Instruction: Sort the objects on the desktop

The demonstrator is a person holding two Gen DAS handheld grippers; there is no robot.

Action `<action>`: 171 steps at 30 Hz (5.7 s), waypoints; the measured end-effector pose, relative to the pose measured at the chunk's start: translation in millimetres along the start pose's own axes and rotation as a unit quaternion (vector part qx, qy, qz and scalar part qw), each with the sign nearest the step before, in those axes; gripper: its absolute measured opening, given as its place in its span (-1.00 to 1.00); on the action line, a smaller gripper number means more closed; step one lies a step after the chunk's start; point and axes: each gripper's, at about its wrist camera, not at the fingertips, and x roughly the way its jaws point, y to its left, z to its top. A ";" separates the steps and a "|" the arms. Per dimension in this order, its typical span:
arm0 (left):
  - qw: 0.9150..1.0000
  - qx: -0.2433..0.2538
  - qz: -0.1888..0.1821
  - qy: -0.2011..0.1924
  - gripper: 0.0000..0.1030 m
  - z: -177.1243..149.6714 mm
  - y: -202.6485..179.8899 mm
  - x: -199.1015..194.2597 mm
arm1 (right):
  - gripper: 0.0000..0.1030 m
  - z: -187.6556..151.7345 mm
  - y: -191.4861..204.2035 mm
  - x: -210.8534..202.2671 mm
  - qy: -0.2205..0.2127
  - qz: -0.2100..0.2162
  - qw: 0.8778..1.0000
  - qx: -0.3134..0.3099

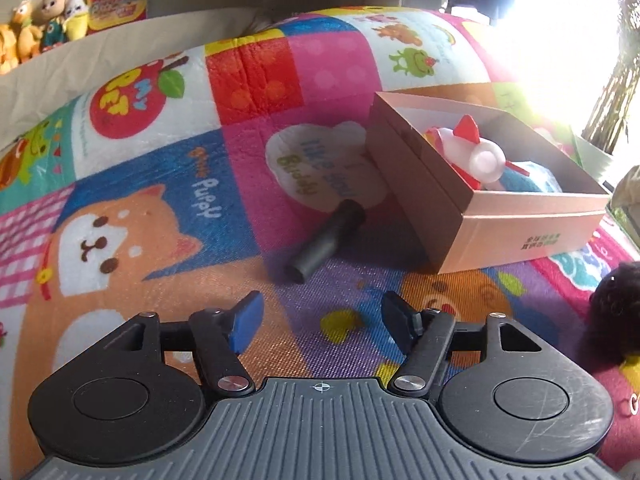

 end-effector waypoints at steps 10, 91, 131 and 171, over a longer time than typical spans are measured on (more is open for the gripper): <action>1.000 -0.001 0.031 0.001 0.24 16.9 14.0 17.7 | 0.47 -13.5 7.5 7.5 0.012 -0.016 0.999 -0.025; 0.993 0.034 0.107 -0.029 -0.18 91.2 100.9 106.7 | 0.80 -15.6 19.4 17.6 0.036 -0.010 0.998 -0.047; 0.965 0.159 -0.147 -0.147 -0.57 23.5 -96.5 -126.5 | 0.41 90.1 -2.0 -105.6 -0.071 0.008 0.995 -0.072; 0.990 0.064 -0.091 -0.086 0.86 42.1 -60.9 -31.1 | 0.25 166.7 3.3 182.6 0.071 -0.095 0.989 -0.089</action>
